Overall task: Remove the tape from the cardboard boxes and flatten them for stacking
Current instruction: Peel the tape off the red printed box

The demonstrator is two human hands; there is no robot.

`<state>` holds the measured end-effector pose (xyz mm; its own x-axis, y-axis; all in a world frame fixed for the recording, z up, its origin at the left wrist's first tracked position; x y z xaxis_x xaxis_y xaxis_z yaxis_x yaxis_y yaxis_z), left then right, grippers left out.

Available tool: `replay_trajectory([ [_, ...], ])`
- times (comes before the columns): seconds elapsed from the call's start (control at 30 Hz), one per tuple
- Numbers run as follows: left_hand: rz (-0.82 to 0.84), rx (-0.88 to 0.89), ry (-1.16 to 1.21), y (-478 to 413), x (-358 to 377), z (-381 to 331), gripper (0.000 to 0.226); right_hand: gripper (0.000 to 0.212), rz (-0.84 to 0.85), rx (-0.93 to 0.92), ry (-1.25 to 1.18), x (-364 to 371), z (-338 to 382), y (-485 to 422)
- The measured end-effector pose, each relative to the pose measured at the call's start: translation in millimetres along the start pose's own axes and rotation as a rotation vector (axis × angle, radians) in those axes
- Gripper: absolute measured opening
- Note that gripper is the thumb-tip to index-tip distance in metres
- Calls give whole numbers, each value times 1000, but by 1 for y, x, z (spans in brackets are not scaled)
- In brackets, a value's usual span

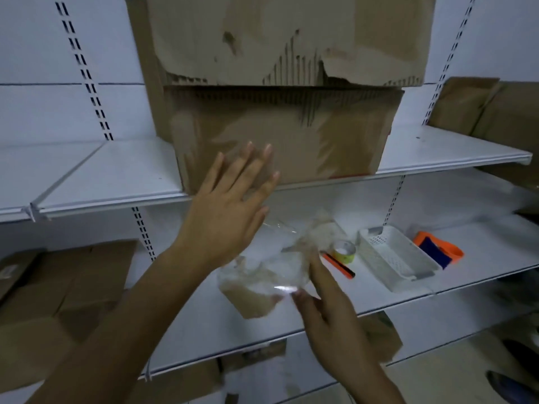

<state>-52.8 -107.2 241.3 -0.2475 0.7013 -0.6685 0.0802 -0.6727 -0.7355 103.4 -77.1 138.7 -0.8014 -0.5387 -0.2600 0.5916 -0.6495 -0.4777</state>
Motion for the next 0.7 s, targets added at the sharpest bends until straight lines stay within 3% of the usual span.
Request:
replay_trajectory([
  [0.07, 68, -196, 413, 16, -4, -10, 46, 35, -183, -80, 179, -15, 6, 2],
  [0.13, 136, -446, 887, 45, -3, -29, 45, 30, -323, -99, 298, -31, 12, 5],
  [0.2, 197, -674, 1174, 78, 6, -56, 58, 26, -353, -112, 304, -41, 14, 6],
  [0.3, 301, -734, 1250, 112, 25, -106, 90, 20, -292, -108, 271, -51, 7, 7],
  [0.4, 321, -888, 1322, 112, 44, -129, 100, 21, -190, -87, 198, -60, 2, 10],
  [0.6, 226, -883, 1381, 87, 54, -171, 38, 27, 174, 26, -61, -101, -10, 20],
  [0.67, 96, -971, 1427, 80, 59, -187, 22, 39, 136, 157, -304, -133, -26, 24],
  [0.7, 55, -1102, 1493, 78, 66, -194, 18, 42, 58, 240, -458, -149, -35, 27],
])
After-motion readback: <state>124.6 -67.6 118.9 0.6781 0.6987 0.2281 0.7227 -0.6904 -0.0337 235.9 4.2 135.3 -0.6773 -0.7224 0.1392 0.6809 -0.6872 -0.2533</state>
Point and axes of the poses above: each hand's wrist, its own y-axis away from the middle knuckle, its own x-axis out of the palm, z = x × y, the point moved 5 cm from there along -y, towards the middle knuckle, and after that the axes turned 11 degrees about -x, right-handed, at the moved point
